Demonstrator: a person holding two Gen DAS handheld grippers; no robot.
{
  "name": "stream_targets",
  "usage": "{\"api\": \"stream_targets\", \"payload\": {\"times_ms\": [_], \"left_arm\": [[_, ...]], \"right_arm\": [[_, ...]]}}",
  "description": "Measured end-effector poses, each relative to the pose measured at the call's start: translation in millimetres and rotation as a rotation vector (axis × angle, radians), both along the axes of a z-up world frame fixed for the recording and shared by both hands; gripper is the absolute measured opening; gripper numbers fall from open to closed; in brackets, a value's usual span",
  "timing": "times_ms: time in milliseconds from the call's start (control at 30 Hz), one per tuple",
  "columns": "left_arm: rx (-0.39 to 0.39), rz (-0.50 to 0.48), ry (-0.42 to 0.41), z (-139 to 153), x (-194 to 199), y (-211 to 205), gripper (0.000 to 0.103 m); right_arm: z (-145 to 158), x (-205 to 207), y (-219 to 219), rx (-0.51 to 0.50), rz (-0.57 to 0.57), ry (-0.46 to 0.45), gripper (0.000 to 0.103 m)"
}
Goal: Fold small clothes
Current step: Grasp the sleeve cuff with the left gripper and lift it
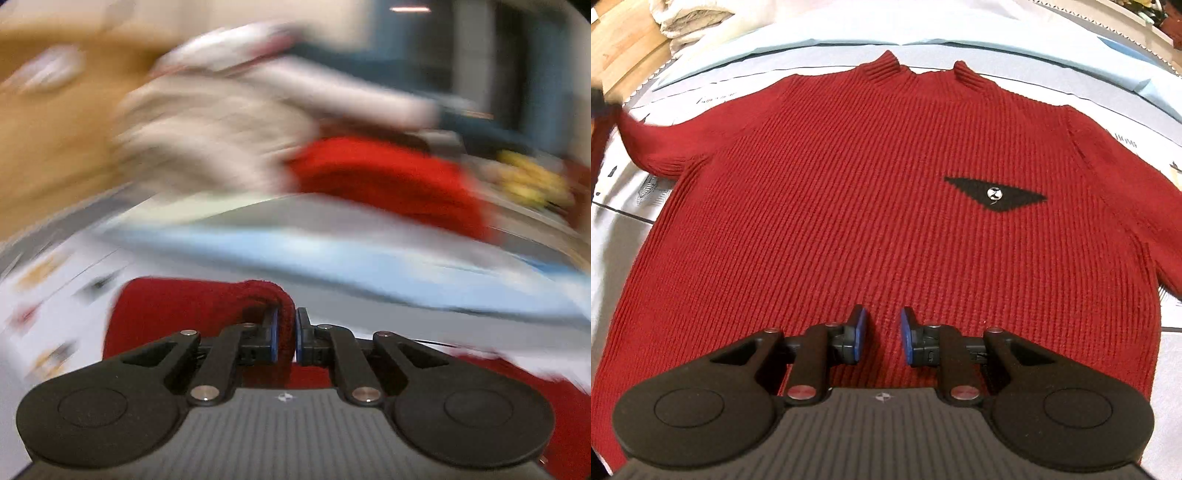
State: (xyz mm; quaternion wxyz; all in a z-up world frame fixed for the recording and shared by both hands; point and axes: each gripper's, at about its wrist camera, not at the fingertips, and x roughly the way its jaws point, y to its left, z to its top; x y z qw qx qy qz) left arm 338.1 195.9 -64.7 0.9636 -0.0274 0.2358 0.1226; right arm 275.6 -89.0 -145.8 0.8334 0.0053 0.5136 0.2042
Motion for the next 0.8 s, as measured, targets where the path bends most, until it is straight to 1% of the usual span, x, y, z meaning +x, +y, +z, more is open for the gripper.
{"api": "stream_targets", "payload": {"times_ms": [33,67,100,133,167,200,233,267,300,333,400,433,500,567,600,667,700,733,800], "left_arm": [[0.023,-0.115,-0.008,2,-2,-32,0.009],[0.02,-0.243,0.01,1,-5,-63,0.01],[-0.018,-0.4,0.076,-4,-6,-91,0.01],[-0.057,-0.53,0.142,-10,-7,-112,0.015],[-0.079,-0.636,0.188,-16,-12,-130,0.016],[-0.068,-0.669,0.193,-18,-16,-139,0.016],[-0.058,-0.669,0.193,-19,-18,-141,0.021],[-0.075,-0.649,0.194,-18,-15,-137,0.025],[-0.112,-0.613,0.191,-17,-10,-127,0.025],[-0.155,-0.565,0.192,-16,-4,-114,0.025],[-0.23,-0.43,0.206,-17,12,-83,0.025],[-0.245,-0.359,0.219,-16,18,-70,0.025],[-0.235,-0.21,0.269,-22,29,-43,0.025],[-0.243,-0.083,0.332,-32,36,-21,0.025],[-0.262,-0.039,0.366,-36,38,-11,0.025],[-0.281,0.011,0.416,-43,40,0,0.025],[-0.284,0.024,0.431,-43,40,3,0.025],[-0.286,0.027,0.442,-45,41,5,0.025],[-0.285,0.026,0.459,-45,42,7,0.026]], "right_arm": [[0,0,0,-0.001,-0.006,-0.002,0.021],[1,1,-1,-0.003,-0.011,-0.003,0.021],[1,1,-2,-0.005,-0.018,-0.004,0.021],[1,2,-3,-0.008,-0.024,-0.003,0.021],[0,2,-3,-0.011,-0.03,-0.002,0.021],[-1,3,-4,-0.012,-0.037,0.001,0.021],[-1,4,-5,-0.01,-0.044,0.004,0.021],[-1,5,-6,-0.005,-0.054,0.008,0.023],[-1,6,-7,0.0,-0.065,0.009,0.024],[0,8,-9,0.005,-0.076,0.01,0.027],[0,12,-13,0.014,-0.099,0.008,0.028],[1,14,-15,0.023,-0.113,0.008,0.028],[2,19,-22,0.049,-0.153,0.007,0.029],[5,25,-28,0.06,-0.188,-0.023,0.032],[7,26,-29,0.06,-0.195,-0.05,0.034],[13,29,-27,0.036,-0.184,-0.116,0.039],[16,29,-25,0.022,-0.169,-0.149,0.04],[18,30,-19,0.0,-0.133,-0.189,0.041],[19,30,-4,-0.059,-0.024,-0.258,0.043]]}}
